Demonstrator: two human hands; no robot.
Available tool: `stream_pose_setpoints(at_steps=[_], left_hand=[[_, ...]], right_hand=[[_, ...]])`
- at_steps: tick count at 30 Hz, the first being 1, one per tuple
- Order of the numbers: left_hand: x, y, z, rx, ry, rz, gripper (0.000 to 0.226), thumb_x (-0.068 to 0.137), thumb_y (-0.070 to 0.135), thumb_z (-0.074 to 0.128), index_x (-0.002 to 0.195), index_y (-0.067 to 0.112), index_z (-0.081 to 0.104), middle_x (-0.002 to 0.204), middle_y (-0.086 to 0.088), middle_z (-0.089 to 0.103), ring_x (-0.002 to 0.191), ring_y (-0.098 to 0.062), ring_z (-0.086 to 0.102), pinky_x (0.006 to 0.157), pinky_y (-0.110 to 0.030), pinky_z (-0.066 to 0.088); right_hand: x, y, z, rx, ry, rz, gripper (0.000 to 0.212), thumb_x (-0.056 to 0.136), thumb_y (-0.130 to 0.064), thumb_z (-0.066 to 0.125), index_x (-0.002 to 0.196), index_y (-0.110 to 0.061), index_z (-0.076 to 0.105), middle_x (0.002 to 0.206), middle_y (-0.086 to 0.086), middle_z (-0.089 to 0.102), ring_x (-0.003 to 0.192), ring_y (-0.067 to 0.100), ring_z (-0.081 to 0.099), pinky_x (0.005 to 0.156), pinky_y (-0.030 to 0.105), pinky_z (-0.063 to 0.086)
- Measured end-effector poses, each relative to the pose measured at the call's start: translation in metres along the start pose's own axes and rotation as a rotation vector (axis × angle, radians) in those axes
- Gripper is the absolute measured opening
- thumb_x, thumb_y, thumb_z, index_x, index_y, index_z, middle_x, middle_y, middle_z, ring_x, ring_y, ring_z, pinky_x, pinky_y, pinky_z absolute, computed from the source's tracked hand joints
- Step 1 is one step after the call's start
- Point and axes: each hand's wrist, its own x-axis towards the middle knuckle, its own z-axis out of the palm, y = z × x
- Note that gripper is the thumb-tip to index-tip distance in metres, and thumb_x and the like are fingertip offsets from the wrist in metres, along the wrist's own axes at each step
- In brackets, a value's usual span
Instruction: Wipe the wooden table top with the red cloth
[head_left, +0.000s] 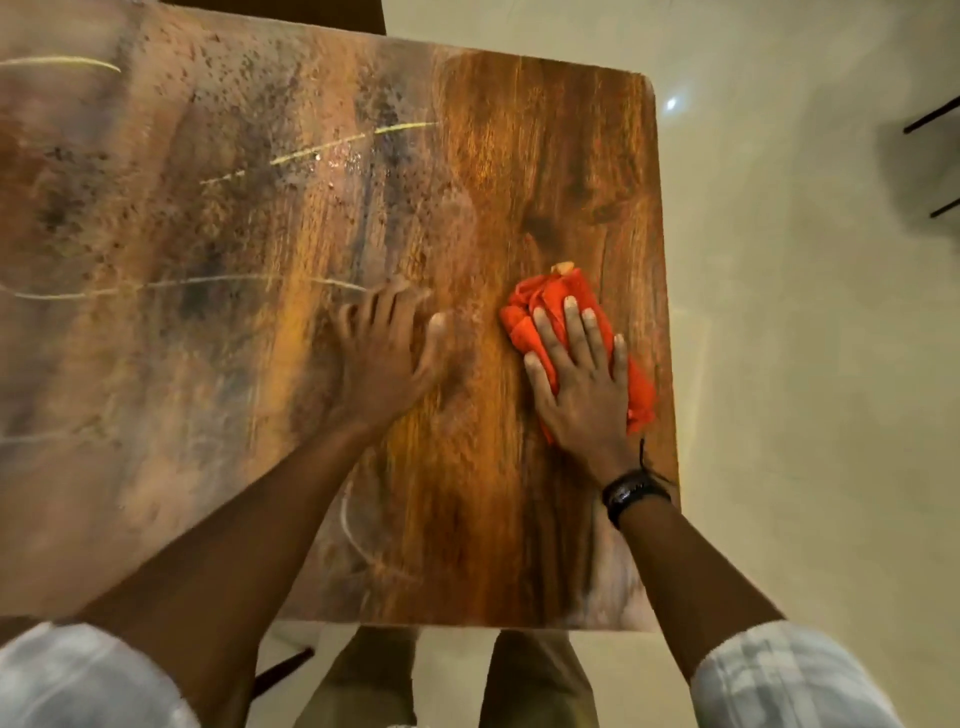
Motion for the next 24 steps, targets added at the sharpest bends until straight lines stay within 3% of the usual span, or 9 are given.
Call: stream_pose_setpoints(at_steps=[7, 10, 15, 20, 24], left_hand=[[-0.068, -0.065, -0.029, 0.034, -0.141, -0.016, 0.049, 0.1, 0.041, 0.034, 0.138, 0.013, 0.049, 0.147, -0.007, 0.046, 0.139, -0.029, 0.035, 0.111, -0.048, 0.024], [-0.064, -0.059, -0.025, 0.079, -0.158, -0.02, 0.048, 0.101, 0.039, 0.034, 0.139, 0.013, 0.048, 0.148, -0.007, 0.044, 0.139, -0.028, 0.033, 0.111, -0.05, 0.024], [-0.064, -0.062, -0.022, 0.1, -0.139, -0.003, 0.048, 0.101, 0.038, 0.032, 0.138, 0.013, 0.049, 0.148, -0.008, 0.045, 0.14, -0.028, 0.034, 0.113, -0.051, 0.021], [-0.065, -0.062, -0.018, 0.094, -0.105, 0.012, 0.05, 0.101, 0.04, 0.033, 0.138, 0.011, 0.051, 0.147, -0.009, 0.046, 0.139, -0.03, 0.035, 0.114, -0.051, 0.019], [-0.067, -0.062, -0.018, 0.082, -0.117, 0.014, 0.052, 0.102, 0.042, 0.032, 0.138, 0.011, 0.05, 0.149, -0.009, 0.045, 0.141, -0.03, 0.034, 0.115, -0.053, 0.019]], right_hand=[[-0.112, -0.041, 0.011, -0.067, -0.032, -0.037, 0.059, 0.1, -0.058, 0.029, 0.155, -0.038, 0.027, 0.165, -0.003, 0.021, 0.15, 0.022, 0.023, 0.114, 0.05, 0.023], [-0.088, -0.042, 0.006, -0.121, -0.033, -0.052, 0.058, 0.098, -0.06, 0.03, 0.153, -0.04, 0.031, 0.164, -0.002, 0.026, 0.146, 0.024, 0.03, 0.11, 0.05, 0.025], [0.002, -0.069, 0.014, -0.045, 0.009, 0.022, 0.056, 0.1, -0.058, 0.028, 0.154, -0.041, 0.03, 0.165, -0.002, 0.022, 0.153, 0.023, 0.017, 0.12, 0.061, 0.005], [0.078, -0.098, 0.022, 0.026, 0.027, 0.077, 0.058, 0.099, -0.058, 0.025, 0.155, -0.04, 0.026, 0.166, -0.001, 0.017, 0.154, 0.024, 0.012, 0.121, 0.058, 0.005], [0.062, -0.107, 0.029, 0.049, 0.057, 0.089, 0.058, 0.1, -0.057, 0.024, 0.155, -0.039, 0.027, 0.166, 0.0, 0.018, 0.154, 0.023, 0.013, 0.122, 0.053, 0.007]])
